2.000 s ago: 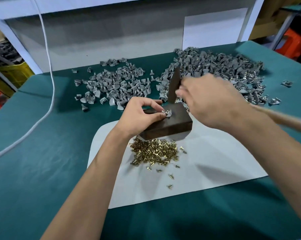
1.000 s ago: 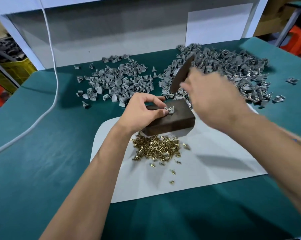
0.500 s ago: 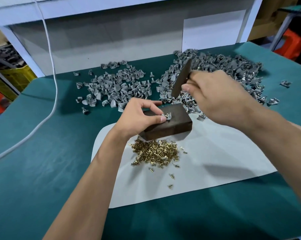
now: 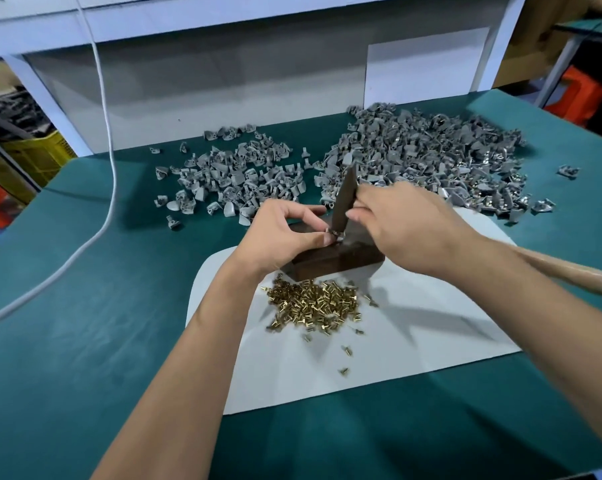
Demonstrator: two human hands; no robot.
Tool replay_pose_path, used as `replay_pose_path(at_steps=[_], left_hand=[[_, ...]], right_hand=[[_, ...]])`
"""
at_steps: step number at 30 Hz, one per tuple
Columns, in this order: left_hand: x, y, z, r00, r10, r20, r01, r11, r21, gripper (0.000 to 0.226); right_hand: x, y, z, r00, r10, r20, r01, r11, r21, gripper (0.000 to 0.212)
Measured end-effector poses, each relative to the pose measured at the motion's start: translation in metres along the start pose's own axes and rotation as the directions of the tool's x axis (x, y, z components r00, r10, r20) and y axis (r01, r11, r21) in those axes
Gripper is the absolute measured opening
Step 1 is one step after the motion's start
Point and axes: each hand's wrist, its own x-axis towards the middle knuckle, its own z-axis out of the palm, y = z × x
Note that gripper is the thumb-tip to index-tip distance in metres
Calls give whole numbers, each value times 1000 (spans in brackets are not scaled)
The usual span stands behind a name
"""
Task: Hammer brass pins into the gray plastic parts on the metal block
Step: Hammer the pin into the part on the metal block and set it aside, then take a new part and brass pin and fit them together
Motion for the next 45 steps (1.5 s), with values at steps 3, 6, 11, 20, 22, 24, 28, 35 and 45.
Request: replay_pose_path(at_steps=[3,6,11,20,22,24,28,35,45], left_hand=[[0,0,1,1000,2,-5,-1,999,35,12],[0,1,1,1000,-4,-11,4,999,35,12],[0,1,1,999,13,-33,-15,998,-58,17],[3,-1,5,999,-10,-45,3,990,-142,20],[3,0,7,999,-18,-48,10,986,-164,18],[2,1,9,999,-15,-50,6,986,-169,17],[2,3,11,998,6,-64,-15,989,-150,15],[8,-3,8,978,57,-200,-78,992,-100,17],[13,-44,-21,892,64,-447,295,667,684,46]], right_hand=[[-6,20,-5,999,20,-44,-12,985,172,18],[-15,49,-14,997,70,-31,-58,956,288,14],[-41,83,-19,982,185,24,-186,978,90,12],[-39,66,19,888,457,-54,-460,885,-70,13],[-33,62,23,886,455,-85,-460,886,-52,19],[-26,58,24,897,398,-191,-418,905,-78,23],[-9,34,21,960,97,-261,-58,987,153,37],[4,25,43,925,-50,-377,172,939,297,20],[4,59,48,773,399,-493,-130,860,493,37]])
